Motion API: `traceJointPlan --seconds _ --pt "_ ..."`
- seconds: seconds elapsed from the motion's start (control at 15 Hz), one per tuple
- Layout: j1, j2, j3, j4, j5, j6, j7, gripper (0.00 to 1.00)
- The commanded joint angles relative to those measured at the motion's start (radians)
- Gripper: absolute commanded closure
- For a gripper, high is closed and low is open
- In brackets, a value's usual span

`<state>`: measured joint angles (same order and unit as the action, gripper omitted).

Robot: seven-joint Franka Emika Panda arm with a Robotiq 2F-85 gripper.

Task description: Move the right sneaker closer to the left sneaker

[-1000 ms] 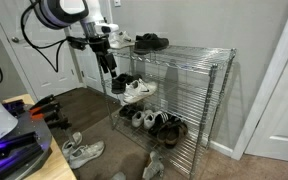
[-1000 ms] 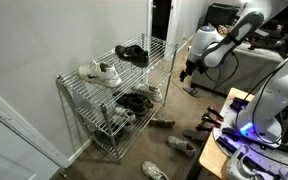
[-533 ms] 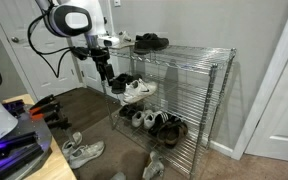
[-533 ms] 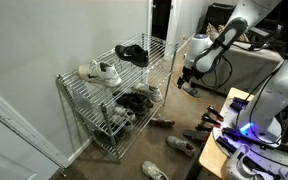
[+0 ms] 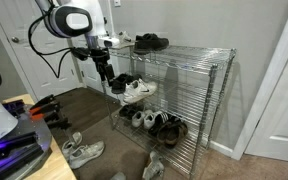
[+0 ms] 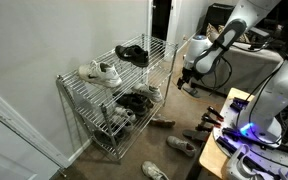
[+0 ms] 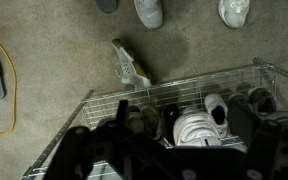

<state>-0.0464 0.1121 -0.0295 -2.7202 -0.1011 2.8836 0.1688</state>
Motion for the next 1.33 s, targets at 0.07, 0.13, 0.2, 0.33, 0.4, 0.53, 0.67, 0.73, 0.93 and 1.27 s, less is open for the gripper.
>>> traceJointPlan --seconds 0.07,0.13,0.2,0.33,0.4,0.53,0.67,0.73,0.93,1.27 --pt "0.124 0.114 -0.073 0.074 -0.190 0.031 0.203 0.00" --pt "0.159 0.144 -0.083 0.091 -0.214 0.053 0.251 0.00" --pt "0.201 0.176 -0.098 0.113 -0.228 0.065 0.294 0.00" --pt "0.292 0.239 -0.138 0.157 -0.222 0.101 0.369 0.00" --pt "0.330 0.264 -0.151 0.172 -0.194 0.116 0.385 0.00" --pt "0.401 0.323 -0.197 0.207 -0.149 0.169 0.417 0.00" --pt "0.426 0.374 -0.208 0.225 -0.070 0.264 0.406 0.00" --pt "0.417 0.406 -0.195 0.238 -0.012 0.322 0.384 0.00" --pt "0.400 0.489 -0.164 0.288 0.149 0.439 0.332 0.00" --pt "0.419 0.557 -0.170 0.355 0.369 0.573 0.263 0.00"
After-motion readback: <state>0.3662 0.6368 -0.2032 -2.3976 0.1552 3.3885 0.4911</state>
